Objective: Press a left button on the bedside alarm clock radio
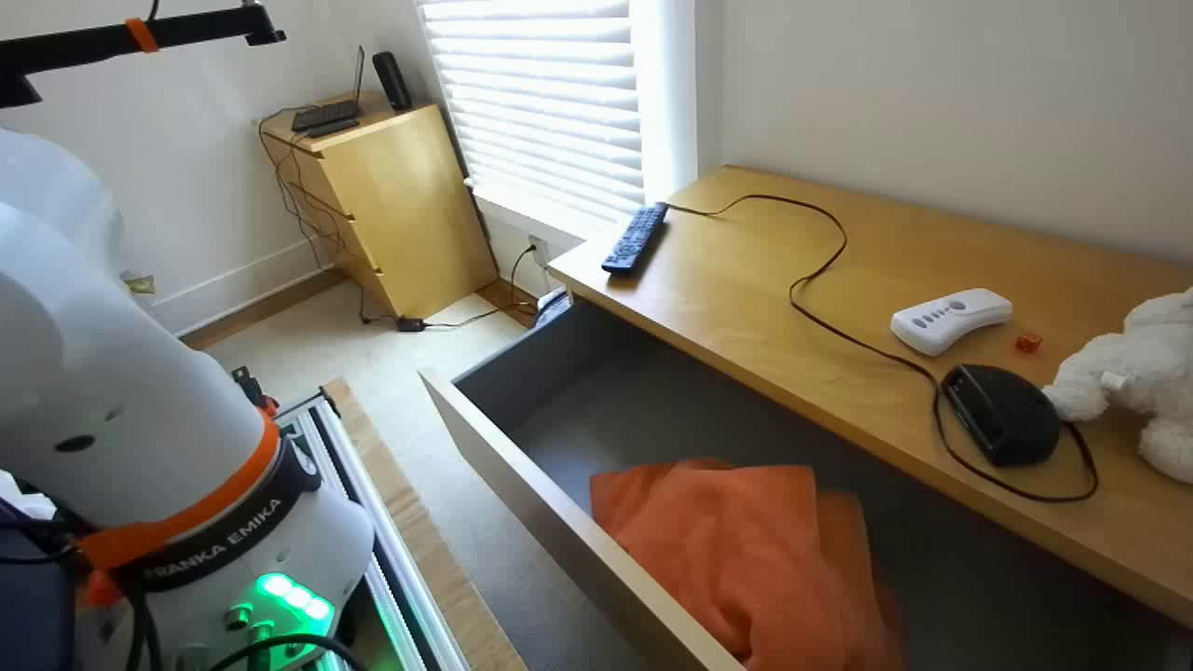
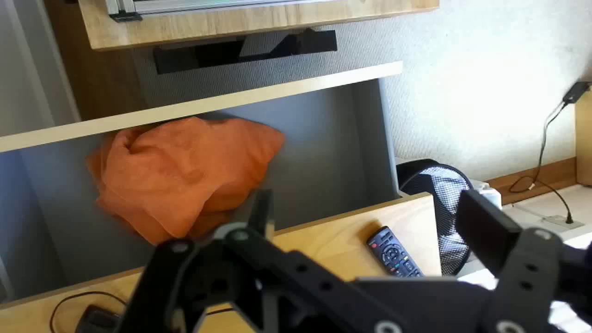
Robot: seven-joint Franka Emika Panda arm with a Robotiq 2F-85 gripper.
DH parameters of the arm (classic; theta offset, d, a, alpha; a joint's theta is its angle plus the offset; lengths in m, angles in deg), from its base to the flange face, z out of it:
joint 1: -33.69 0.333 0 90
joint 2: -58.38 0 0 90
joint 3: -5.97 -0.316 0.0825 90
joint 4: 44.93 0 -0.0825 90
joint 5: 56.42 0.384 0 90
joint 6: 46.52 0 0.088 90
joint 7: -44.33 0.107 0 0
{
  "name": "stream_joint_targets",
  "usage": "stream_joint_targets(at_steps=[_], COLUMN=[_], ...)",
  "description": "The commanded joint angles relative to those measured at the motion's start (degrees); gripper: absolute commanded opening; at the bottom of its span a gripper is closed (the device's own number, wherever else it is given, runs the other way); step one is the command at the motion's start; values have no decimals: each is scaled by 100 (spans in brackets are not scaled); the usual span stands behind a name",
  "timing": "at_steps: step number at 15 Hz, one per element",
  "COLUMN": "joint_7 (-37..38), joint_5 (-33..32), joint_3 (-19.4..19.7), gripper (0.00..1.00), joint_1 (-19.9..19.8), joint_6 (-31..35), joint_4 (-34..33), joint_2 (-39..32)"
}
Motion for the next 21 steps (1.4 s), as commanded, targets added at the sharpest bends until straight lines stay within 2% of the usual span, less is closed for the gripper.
stream_joint_targets(at_steps=[1, 11, 13, 16, 21], joint_7=[-67, -67, 65, 282, 304], joint_5=[46, 46, 136, 188, 439], joint_3=[-83, -83, -7, 57, 77], gripper=[100, 100, 100, 100, 100], joint_1=[-128, -128, -192, -384, -482], joint_6=[-18, -18, 363, 1514, 3603], joint_4=[-19, -19, -34, 127, 204], joint_2=[-26, -25, -401, -770, -1809])
